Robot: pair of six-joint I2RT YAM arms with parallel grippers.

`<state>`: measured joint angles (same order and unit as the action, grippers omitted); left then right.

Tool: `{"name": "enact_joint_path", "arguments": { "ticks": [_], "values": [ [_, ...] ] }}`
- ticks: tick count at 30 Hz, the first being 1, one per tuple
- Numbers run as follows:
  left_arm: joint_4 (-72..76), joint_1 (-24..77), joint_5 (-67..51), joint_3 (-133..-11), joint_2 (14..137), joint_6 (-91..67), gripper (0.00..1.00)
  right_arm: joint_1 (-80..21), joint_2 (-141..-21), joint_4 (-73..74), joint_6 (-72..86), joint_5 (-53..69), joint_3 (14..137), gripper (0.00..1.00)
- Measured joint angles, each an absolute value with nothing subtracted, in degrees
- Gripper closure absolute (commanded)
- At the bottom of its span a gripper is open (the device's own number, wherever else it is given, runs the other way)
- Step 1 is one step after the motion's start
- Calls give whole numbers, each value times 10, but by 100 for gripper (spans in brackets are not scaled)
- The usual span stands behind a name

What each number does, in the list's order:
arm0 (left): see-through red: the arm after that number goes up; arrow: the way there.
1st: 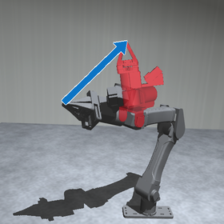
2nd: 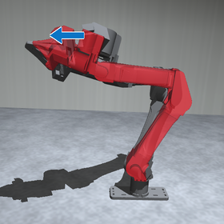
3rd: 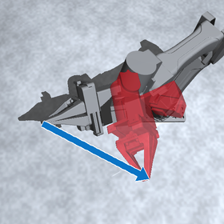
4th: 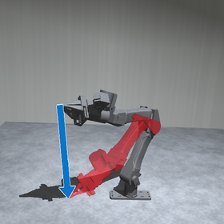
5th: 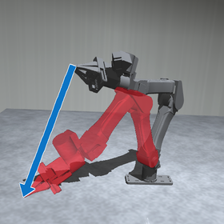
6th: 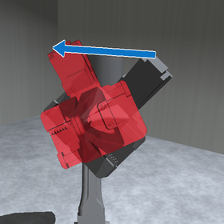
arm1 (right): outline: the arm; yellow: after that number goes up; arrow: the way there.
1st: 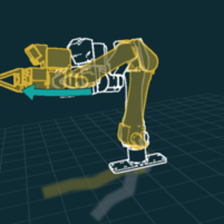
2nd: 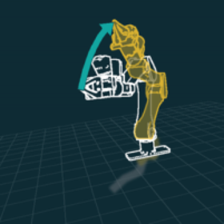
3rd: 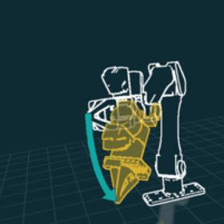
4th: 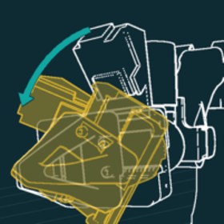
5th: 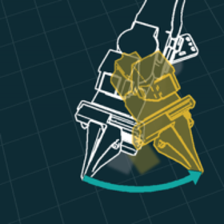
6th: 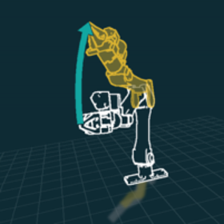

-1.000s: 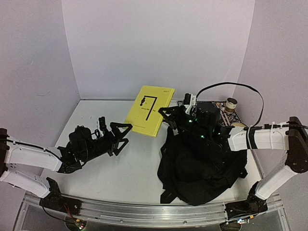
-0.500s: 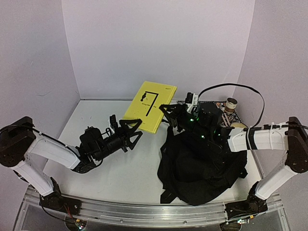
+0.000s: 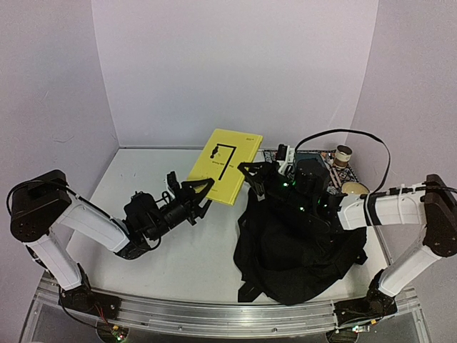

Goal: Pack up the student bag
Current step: Pass from the right arm to the left, then move the student bag to the center of the board.

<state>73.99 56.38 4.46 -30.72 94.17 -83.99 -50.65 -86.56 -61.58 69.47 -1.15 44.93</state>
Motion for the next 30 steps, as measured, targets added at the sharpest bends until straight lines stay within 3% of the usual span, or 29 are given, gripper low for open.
{"name": "enact_joint_path", "arguments": {
  "ticks": [9,15,20,30],
  "values": [
    [762,564,64,-307,940,-837,99,-507,-866,-624,714,-10,435,97],
    [775,568,75,-291,928,-825,100,-507,-866,-625,707,4,434,67],
    [757,561,73,-253,914,-807,100,-510,-853,-540,648,17,435,49],
    [622,484,37,-219,850,-774,100,-510,-770,-182,454,-3,545,26]
  ]
}}
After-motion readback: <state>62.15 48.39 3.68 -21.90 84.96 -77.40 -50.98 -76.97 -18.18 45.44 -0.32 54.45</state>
